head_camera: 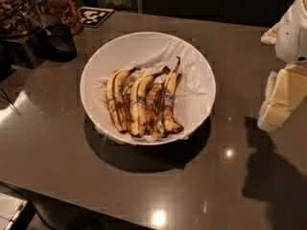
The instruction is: Pick banana from white bowl
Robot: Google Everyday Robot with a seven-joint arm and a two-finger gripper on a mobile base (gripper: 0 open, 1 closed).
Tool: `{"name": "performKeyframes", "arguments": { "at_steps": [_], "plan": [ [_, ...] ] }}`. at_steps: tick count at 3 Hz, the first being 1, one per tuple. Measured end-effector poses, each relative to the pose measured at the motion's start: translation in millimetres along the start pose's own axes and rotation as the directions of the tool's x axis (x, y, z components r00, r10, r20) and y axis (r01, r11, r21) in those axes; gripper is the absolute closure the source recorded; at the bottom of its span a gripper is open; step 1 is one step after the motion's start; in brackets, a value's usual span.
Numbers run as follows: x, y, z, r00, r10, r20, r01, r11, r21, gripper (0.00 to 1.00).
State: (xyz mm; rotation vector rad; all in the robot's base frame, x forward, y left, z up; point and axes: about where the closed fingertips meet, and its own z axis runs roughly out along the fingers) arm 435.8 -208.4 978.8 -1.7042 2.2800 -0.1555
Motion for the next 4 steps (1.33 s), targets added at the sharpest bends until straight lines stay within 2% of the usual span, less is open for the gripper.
{"name": "performKeyframes", "arguments": {
  "at_steps": [1, 2, 3, 4],
  "plan": [
    [-14.3, 8.8, 8.0, 0.998, -0.054, -0.027, 0.053, 0.9973, -0.050, 0.00],
    [-23.7, 14.6, 14.9, 0.999, -0.046, -0.026, 0.044, 0.9977, -0.052, 0.00],
    [-58.5, 37.7, 33.1, 0.998, -0.017, -0.052, 0.013, 0.9968, -0.079, 0.00],
    [-59.1, 35.7, 30.2, 0.999, -0.010, -0.044, 0.007, 0.9979, -0.064, 0.00]
  ]
}}
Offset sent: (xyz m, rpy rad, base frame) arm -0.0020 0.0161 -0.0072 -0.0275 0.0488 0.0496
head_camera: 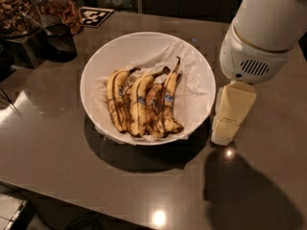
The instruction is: Pick banana from white bowl
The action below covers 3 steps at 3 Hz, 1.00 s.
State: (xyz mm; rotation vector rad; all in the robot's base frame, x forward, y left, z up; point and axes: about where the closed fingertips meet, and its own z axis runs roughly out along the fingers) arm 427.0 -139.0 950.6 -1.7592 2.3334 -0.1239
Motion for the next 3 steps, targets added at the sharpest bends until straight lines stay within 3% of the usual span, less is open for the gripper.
{"name": "performKeyframes", "arguments": {
  "at_steps": [1, 2, 3],
  "plan": [
    [-0.9, -0.3, -0.5, 1.000, 0.005, 0.000, -0.005, 1.0000, 0.002, 0.00],
    [-13.2, -0.7, 5.1, 0.995, 0.093, -0.030, -0.094, 0.9956, -0.005, 0.00],
    [-34.7, -1.5, 15.9, 0.974, 0.216, -0.073, -0.218, 0.9759, -0.012, 0.00]
  ]
}}
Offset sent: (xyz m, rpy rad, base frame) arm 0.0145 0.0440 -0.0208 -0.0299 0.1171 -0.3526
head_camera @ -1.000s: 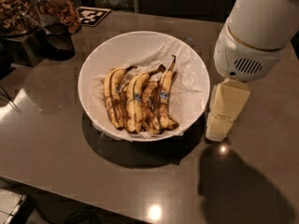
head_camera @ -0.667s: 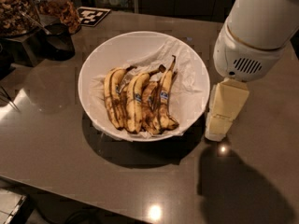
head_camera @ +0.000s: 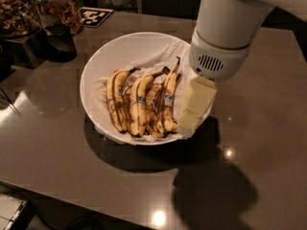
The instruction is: Pick banana from white bowl
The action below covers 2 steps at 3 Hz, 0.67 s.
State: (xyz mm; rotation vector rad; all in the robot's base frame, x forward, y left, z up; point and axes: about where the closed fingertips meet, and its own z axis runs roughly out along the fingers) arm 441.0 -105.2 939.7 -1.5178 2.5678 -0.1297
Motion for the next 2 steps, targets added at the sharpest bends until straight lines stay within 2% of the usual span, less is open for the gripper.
{"name": "performKeyframes", "arguments": {
  "at_steps": [1, 2],
  "plan": [
    [-1.9, -1.5, -1.3, 1.000, -0.020, 0.015, 0.020, 0.9998, 0.009, 0.00],
    [1.4, -2.2, 8.5, 0.998, 0.031, -0.051, -0.030, 0.9993, 0.021, 0.00]
  ]
}}
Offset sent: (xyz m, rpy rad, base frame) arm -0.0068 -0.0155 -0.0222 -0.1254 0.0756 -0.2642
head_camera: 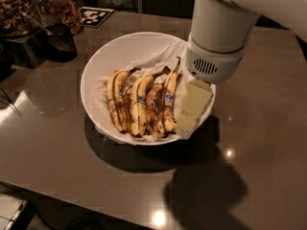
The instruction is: Pick banana from white bowl
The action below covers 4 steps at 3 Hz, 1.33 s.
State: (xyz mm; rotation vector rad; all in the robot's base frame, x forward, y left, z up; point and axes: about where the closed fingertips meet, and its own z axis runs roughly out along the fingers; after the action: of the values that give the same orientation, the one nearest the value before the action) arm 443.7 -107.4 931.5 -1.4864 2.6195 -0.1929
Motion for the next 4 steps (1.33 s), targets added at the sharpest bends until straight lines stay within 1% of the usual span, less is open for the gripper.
{"name": "performKeyframes", "arguments": {
  "at_steps": [1, 2, 3, 4],
  "plan": [
    [-1.4, -0.9, 4.4, 0.995, 0.087, -0.052, -0.085, 0.9954, 0.044, 0.00],
    [-1.5, -1.1, 4.7, 0.994, 0.096, -0.056, -0.093, 0.9945, 0.048, 0.00],
    [-7.6, 8.7, -2.8, 0.997, 0.064, -0.033, -0.064, 0.9979, 0.002, 0.00],
    [-12.3, 17.7, -9.5, 0.999, 0.024, -0.021, -0.025, 0.9994, -0.024, 0.00]
  ]
}}
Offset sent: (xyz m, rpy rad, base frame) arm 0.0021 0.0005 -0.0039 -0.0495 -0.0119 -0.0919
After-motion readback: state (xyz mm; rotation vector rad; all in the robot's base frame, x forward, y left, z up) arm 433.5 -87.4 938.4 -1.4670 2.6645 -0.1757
